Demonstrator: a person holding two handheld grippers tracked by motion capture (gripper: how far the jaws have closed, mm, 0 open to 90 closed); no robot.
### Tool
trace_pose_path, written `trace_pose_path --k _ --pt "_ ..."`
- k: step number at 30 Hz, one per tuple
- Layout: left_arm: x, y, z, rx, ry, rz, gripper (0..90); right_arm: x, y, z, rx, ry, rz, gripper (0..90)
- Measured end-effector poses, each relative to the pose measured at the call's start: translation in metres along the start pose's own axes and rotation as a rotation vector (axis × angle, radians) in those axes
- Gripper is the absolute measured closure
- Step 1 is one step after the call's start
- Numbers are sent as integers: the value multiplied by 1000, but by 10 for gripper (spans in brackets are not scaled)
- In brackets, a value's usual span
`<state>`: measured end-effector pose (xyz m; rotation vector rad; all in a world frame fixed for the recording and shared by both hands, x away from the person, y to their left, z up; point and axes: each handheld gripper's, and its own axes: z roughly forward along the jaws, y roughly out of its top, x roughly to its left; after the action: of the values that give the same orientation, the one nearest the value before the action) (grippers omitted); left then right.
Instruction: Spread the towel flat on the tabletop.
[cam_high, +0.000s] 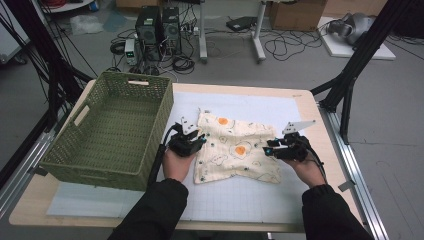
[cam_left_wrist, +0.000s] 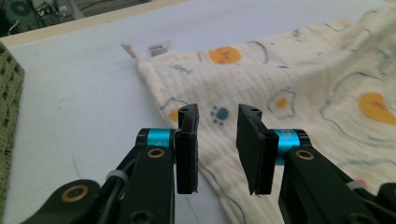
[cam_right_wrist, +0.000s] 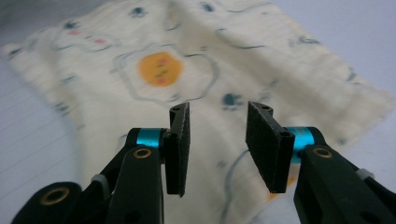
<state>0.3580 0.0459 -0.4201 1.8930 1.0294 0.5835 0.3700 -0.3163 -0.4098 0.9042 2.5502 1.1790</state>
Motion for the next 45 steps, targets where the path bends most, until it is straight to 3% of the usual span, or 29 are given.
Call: trace_pose_path --k 2,4,9,12,14,15,17,19,20,22,26,28,31,33,37,40,42,43,45 --pt "-6 -8 -7 10 -35 20 675 12 -5 -4 14 44 -21 568" --pt "-11 -15 -15 12 -69 28 663 23 -10 -7 19 59 -57 568" --pt "-28 -35 -29 70 -176 74 657 47 -27 -9 43 136 -104 578" --pt "-33 -39 -30 118 -260 86 660 52 -34 -5 80 143 -115 609" --pt "-35 -42 -24 200 -315 93 623 51 -38 1 108 141 -110 631" --pt "-35 -44 -24 184 -326 99 587 51 -39 4 113 144 -103 642" --pt "-34 -45 -24 181 -316 116 622 50 -41 6 89 151 -83 693" --pt "-34 -44 -26 177 -285 161 736 51 -41 6 91 163 -76 803" --pt "-32 -44 -26 184 -291 149 817 52 -41 6 90 173 -87 849" --pt "-29 -44 -30 189 -289 133 863 54 -41 5 94 179 -92 862" --pt "-26 -46 -49 155 -307 120 869 60 -44 -4 71 226 -72 848" --pt "-28 -47 -59 136 -325 132 842 64 -46 -9 63 308 -22 707" --pt "-31 -48 -62 145 -330 143 663 70 -46 -9 75 284 -40 670" --pt "-31 -51 -59 158 -326 159 649 71 -46 -5 98 257 -42 654" --pt "-29 -60 -53 187 -330 172 709 74 -49 0 104 234 -63 688" --pt "-23 -59 -53 180 -313 154 867 73 -48 -1 106 206 -76 847" --pt "-21 -57 -58 160 -331 143 877 69 -48 -5 81 269 -48 874" --pt "-21 -55 -62 150 -340 146 878 70 -47 -7 69 293 -56 875" --pt "-19 -52 -70 126 -345 141 876 72 -46 -15 63 277 -75 855"
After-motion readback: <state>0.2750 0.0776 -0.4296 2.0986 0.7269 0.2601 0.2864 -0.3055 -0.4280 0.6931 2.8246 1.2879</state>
